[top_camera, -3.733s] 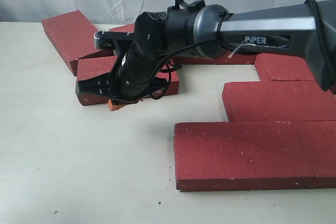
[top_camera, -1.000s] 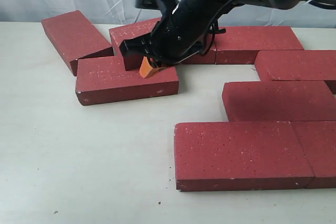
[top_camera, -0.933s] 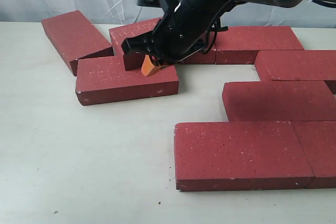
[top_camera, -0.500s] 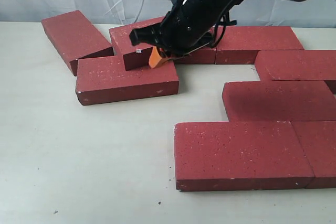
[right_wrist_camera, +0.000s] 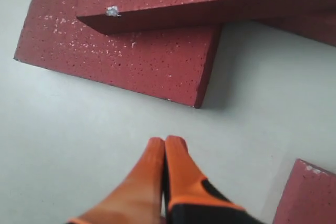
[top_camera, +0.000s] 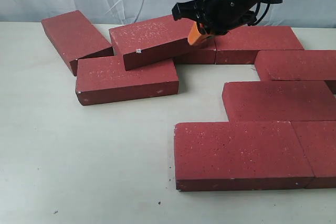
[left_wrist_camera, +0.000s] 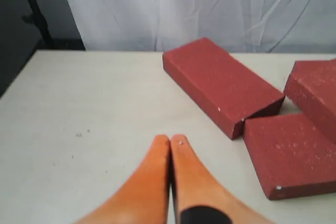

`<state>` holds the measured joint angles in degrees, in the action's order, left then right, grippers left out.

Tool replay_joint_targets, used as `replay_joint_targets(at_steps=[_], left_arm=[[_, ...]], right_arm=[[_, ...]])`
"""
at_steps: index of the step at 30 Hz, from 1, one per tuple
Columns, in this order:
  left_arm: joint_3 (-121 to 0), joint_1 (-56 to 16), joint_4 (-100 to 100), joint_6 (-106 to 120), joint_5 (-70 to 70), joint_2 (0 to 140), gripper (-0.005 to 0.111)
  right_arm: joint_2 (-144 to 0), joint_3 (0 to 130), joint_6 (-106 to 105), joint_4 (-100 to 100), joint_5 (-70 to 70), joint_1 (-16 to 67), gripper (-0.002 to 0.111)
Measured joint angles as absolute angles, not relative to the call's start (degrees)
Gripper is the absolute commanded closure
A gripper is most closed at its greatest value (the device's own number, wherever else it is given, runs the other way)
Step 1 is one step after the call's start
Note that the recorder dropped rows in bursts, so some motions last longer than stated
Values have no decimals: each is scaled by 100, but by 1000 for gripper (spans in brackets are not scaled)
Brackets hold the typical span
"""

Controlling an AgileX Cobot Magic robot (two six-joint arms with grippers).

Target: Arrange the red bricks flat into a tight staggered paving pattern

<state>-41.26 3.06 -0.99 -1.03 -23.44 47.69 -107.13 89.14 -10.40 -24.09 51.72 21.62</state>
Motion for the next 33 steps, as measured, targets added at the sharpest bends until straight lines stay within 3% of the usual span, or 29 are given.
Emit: replay_joint_targets(at_steps=[5, 12, 19, 33], left_arm=[[-4905, 306, 427, 336, -3119, 6373, 107], [-4948, 306, 1129, 893, -3046, 7965, 107], [-4957, 306, 1491, 904, -2859, 8554, 107], [-5205, 306, 2421, 1499, -2859, 9838, 107]], right_arm=[[-10713, 8914, -1028, -2398, 5159, 2162, 109], [-11343, 8954, -1028, -2796, 4550, 2600, 109], [-12390, 9975, -982, -2913, 4514, 3077, 109], [-13445, 11131, -744, -2918, 4562, 3090, 109]])
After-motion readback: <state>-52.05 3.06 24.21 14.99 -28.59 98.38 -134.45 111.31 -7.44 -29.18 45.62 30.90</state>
